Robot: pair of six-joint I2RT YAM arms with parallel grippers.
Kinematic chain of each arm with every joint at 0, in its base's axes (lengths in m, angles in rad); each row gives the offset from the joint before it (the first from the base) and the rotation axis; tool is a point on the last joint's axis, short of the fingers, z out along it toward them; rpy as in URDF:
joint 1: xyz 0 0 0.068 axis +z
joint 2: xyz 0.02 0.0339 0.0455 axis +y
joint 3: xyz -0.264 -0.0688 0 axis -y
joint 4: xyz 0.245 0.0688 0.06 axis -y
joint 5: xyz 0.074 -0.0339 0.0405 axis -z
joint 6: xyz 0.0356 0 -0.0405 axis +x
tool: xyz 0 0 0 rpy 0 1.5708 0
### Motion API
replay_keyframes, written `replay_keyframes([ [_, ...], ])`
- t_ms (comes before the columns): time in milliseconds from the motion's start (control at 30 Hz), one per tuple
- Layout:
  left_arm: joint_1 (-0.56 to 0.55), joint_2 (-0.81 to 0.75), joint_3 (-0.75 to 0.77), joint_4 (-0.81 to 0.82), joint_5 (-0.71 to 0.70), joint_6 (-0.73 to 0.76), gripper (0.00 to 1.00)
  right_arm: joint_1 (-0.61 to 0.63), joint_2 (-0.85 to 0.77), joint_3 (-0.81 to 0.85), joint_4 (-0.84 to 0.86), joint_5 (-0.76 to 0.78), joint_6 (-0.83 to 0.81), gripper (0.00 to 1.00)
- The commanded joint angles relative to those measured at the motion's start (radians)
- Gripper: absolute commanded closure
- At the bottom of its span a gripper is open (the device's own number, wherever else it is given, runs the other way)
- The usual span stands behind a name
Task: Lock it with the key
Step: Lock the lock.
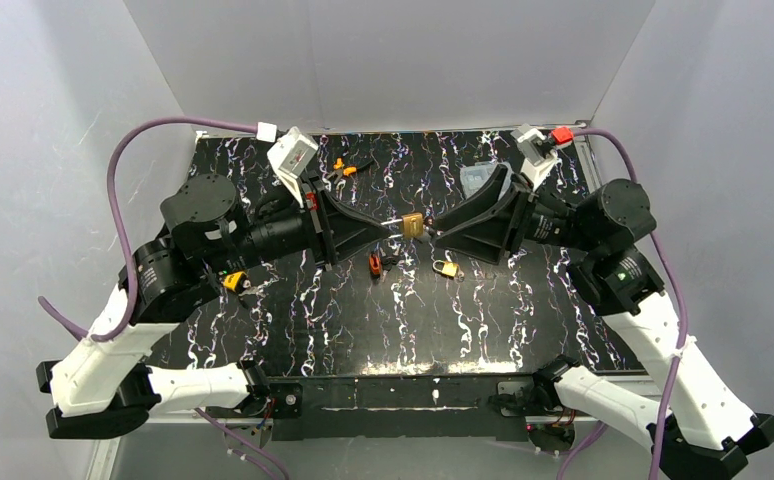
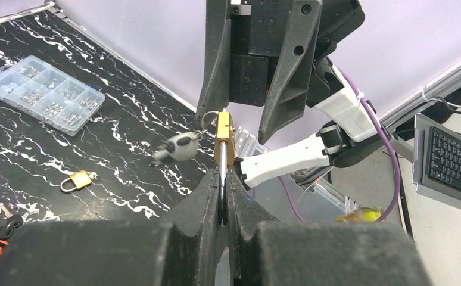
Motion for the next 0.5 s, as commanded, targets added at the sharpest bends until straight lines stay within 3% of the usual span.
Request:
replay_keyframes([
  [0, 0.002, 0.005, 0.034, 0.010, -0.004, -0.006, 1.00, -0.007, 0.018, 0.021, 0.081, -0.007, 0.028, 0.39],
  [200, 0.002, 0.009, 0.037, 0.007, -0.004, -0.006, 1.00, -0.006, 0.033, 0.029, 0.095, -0.008, 0.034, 0.45],
  [467, 0.002, 0.017, 0.038, 0.006, -0.001, -0.007, 1.00, -0.006, 0.035, 0.022, 0.101, -0.019, 0.042, 0.64],
])
